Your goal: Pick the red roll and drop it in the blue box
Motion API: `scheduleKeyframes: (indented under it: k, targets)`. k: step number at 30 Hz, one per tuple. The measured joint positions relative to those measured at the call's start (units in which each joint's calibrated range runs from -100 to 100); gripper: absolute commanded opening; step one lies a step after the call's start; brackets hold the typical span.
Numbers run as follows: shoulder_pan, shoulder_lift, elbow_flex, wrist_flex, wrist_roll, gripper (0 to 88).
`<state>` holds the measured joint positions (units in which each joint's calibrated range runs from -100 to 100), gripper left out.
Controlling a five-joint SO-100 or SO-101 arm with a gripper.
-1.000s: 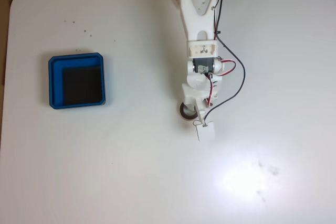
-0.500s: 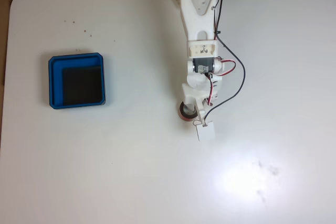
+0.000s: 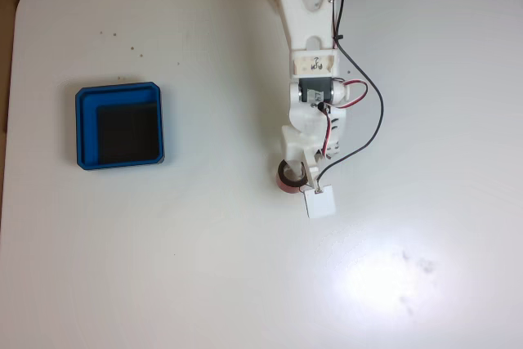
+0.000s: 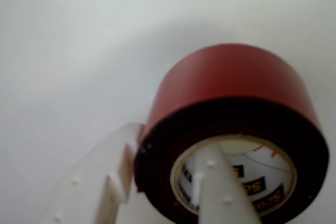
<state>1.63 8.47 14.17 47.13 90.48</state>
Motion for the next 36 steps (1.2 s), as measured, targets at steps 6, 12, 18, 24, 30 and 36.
scheduleKeyframes:
  k: [6,12,18,24,30,36]
  targets:
    - [2.28,-4.06,0.00,0.33,0.00,0.5]
    - [8.81,-8.81,0.00,0.33,0.00,0.5]
    - [19.20,-9.31,0.00,0.33,0.00,0.5]
    - [27.51,-9.31,0.00,0.33,0.00,0.5]
    - [33.55,-14.65,0.00,0.74,0.00,0.5]
    - [38.40,-17.36,0.00,0.74,0.00,0.5]
